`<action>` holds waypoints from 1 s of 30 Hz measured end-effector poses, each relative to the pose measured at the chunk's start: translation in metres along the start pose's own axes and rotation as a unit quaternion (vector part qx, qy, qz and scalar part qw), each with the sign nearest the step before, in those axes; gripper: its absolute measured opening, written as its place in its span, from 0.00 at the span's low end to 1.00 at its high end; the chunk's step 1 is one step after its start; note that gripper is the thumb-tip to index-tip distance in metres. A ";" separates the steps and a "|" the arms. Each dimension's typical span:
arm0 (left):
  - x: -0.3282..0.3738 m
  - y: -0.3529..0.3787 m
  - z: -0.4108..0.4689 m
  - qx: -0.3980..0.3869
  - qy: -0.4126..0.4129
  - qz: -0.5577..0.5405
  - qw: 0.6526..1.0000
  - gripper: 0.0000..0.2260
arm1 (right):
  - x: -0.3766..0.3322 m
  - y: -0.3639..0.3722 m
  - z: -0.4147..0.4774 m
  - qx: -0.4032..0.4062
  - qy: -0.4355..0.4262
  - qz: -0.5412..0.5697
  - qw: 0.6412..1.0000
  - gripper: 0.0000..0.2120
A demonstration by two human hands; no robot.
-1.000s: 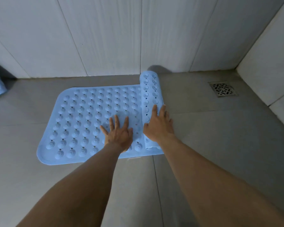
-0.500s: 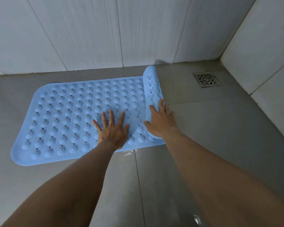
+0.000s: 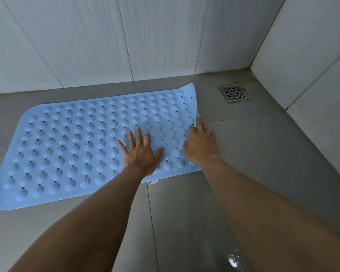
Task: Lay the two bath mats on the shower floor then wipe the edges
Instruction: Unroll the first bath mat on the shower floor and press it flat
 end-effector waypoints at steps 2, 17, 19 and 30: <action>0.008 0.005 0.004 -0.015 0.026 0.010 1.000 0.35 | 0.009 -0.001 0.001 0.017 0.012 -0.026 0.999 0.22; 0.009 0.018 0.000 -0.022 0.059 0.057 0.996 0.32 | 0.038 0.023 -0.007 -0.119 0.062 -0.053 0.990 0.31; 0.009 0.017 0.000 -0.021 0.058 0.052 0.997 0.32 | 0.038 0.021 -0.007 -0.126 0.063 -0.046 0.989 0.32; 0.006 0.014 -0.003 -0.017 0.059 0.038 0.997 0.33 | 0.033 0.008 -0.008 -0.107 0.057 -0.055 0.991 0.32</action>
Point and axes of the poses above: each hand's wrist, its own z-axis towards the middle knuckle, its own y-axis out of the palm, x = y × z, the point moved 6 cm from there along z, towards the middle knuckle, and after that the axes turned 15 degrees about y, right-handed, at the moved point
